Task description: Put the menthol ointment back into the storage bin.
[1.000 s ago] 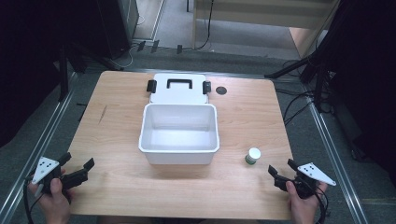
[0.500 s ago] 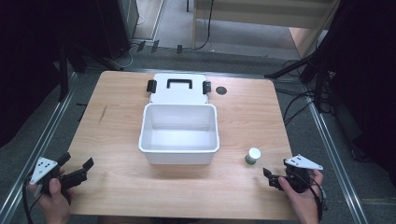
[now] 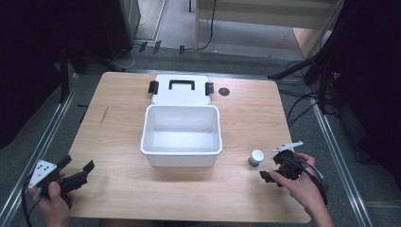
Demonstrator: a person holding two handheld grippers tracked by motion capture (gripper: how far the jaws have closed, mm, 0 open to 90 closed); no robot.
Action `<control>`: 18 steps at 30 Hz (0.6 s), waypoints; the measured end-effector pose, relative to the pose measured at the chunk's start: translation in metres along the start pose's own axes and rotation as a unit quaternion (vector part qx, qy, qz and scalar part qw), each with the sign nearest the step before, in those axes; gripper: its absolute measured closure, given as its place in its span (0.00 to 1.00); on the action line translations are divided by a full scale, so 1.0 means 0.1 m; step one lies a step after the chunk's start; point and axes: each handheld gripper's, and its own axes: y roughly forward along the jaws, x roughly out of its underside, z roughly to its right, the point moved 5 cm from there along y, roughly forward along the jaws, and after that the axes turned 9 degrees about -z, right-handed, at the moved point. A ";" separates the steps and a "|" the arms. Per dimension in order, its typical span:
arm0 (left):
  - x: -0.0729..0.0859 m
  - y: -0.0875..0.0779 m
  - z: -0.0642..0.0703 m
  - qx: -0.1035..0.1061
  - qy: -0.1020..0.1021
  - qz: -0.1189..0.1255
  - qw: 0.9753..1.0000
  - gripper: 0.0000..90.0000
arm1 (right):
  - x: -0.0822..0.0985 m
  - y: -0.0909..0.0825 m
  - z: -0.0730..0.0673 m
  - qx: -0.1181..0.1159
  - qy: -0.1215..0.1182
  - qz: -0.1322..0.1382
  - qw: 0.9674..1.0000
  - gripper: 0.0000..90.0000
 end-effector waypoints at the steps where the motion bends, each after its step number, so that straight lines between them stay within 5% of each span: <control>1: 0.00 0.00 0.00 0.001 0.000 -0.001 1.000 0.09 | -0.03 0.01 -0.01 0.002 -0.005 -0.013 1.000 0.14; 9: 0.00 0.01 0.00 0.002 0.000 -0.004 1.000 0.09 | -0.26 0.03 -0.14 -0.004 -0.006 -0.098 0.995 0.15; 18: -0.01 0.02 0.00 0.003 -0.001 -0.006 1.000 0.09 | -0.53 0.03 -0.16 0.006 0.012 -0.120 0.993 0.20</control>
